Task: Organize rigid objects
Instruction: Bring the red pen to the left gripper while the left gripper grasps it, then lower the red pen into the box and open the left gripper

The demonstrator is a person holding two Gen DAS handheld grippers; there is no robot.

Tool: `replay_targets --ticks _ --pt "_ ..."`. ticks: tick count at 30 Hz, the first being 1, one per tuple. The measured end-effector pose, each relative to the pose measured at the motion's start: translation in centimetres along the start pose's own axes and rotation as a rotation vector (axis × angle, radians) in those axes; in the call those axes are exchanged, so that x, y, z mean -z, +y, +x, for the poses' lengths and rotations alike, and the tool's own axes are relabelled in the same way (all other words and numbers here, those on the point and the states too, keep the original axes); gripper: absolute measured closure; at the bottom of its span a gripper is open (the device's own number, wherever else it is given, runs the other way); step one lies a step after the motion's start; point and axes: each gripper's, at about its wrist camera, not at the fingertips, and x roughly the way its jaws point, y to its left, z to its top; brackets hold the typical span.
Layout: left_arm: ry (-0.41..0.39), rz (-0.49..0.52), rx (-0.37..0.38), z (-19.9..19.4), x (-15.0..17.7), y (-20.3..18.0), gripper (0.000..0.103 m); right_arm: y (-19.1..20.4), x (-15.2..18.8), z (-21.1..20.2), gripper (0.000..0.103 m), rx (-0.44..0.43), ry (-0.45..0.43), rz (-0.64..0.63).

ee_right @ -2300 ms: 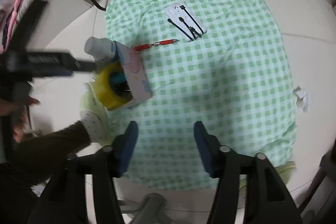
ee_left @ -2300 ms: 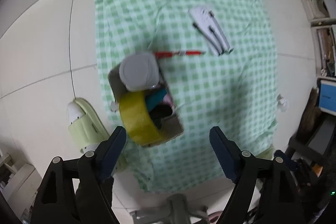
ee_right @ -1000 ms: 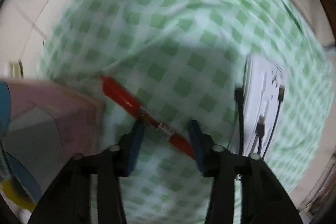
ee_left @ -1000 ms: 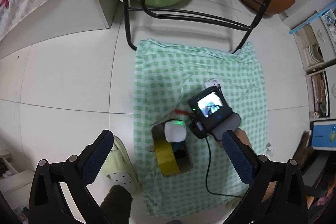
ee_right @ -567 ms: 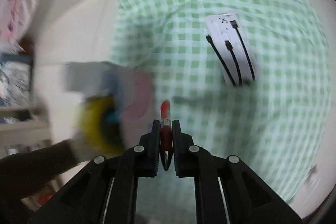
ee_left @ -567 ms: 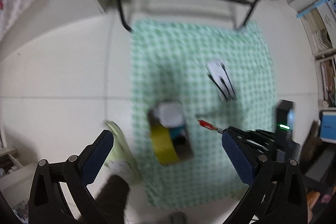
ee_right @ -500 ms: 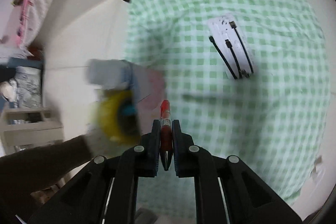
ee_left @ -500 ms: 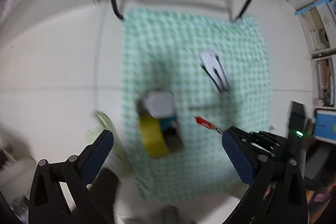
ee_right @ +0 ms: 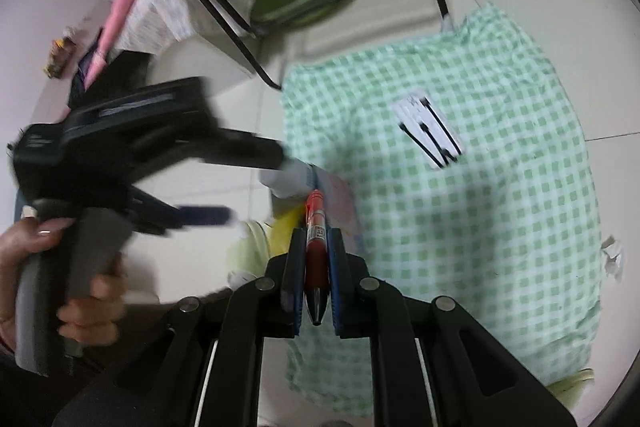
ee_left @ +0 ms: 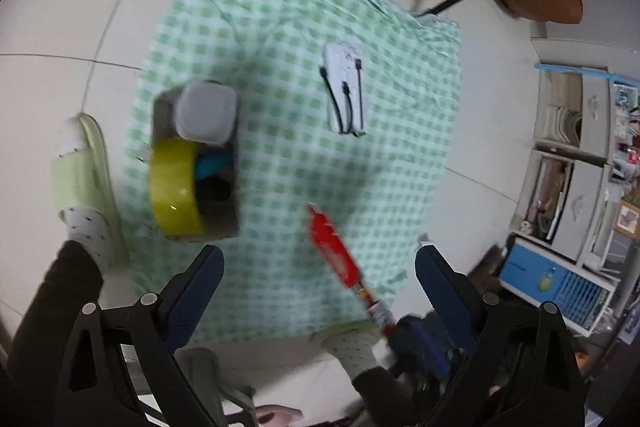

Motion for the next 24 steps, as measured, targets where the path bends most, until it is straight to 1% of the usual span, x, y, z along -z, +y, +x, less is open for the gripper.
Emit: replay_targets --ticks 2,3,4,5,6,7,8,11,12,14,16,17,19,21,22,24 --pt "0.007 0.000 0.033 0.4 -0.3 0.4 0.014 0.8 0.1 -0.2 0.090 -0.035 -0.011 0.007" --pt "0.014 -0.002 0.064 0.4 -0.4 0.7 0.026 1.3 0.0 -0.2 0.090 -0.044 -0.011 -0.003" --pt "0.028 -0.008 0.089 0.6 -0.5 0.8 0.040 1.9 0.0 -0.2 0.090 -0.051 -0.009 -0.019" --pt "0.032 -0.007 0.095 0.6 -0.5 1.0 0.050 2.4 -0.1 -0.3 0.090 -0.051 -0.013 -0.034" --pt "0.028 0.002 0.081 0.4 -0.7 1.3 0.080 2.8 -0.2 -0.5 0.090 -0.046 -0.023 -0.051" --pt "0.024 0.010 0.076 0.5 -0.7 1.4 0.091 3.0 -0.2 -0.8 0.092 -0.042 -0.031 -0.065" --pt "0.012 0.026 0.062 0.2 -0.9 1.5 0.092 3.3 -0.2 -1.0 0.095 -0.043 -0.035 -0.082" --pt "-0.050 0.095 0.041 -0.8 -1.4 1.2 0.093 3.3 -0.5 -1.4 0.095 0.009 -0.062 -0.105" --pt "-0.068 0.120 0.013 -1.1 -1.4 0.9 0.094 2.9 -0.5 -1.3 0.090 0.034 -0.062 -0.102" --pt "-0.119 0.184 -0.095 -1.7 -1.5 0.8 0.094 1.7 -0.6 -1.0 0.088 0.103 -0.044 -0.075" --pt "-0.151 0.229 -0.178 -1.7 -1.7 1.0 0.094 0.2 -0.5 -0.7 0.085 0.141 -0.027 -0.040" --pt "-0.160 0.248 -0.204 -1.5 -1.8 1.2 0.094 -0.6 -0.3 -0.7 0.083 0.147 -0.018 -0.022" --pt "-0.137 0.279 -0.261 -0.5 -2.0 1.6 0.094 -2.0 0.2 -0.5 0.081 0.150 0.004 0.020" --pt "-0.096 0.298 -0.312 0.9 -1.9 1.7 0.094 -3.3 0.7 -0.5 0.080 0.148 0.023 0.055" --pt "-0.078 0.295 -0.326 1.6 -1.9 1.7 0.094 -3.6 0.9 -0.5 0.080 0.147 0.029 0.063" --pt "-0.035 0.299 -0.328 2.8 -1.6 1.6 0.094 -4.2 1.3 -0.6 0.079 0.151 0.037 0.070"
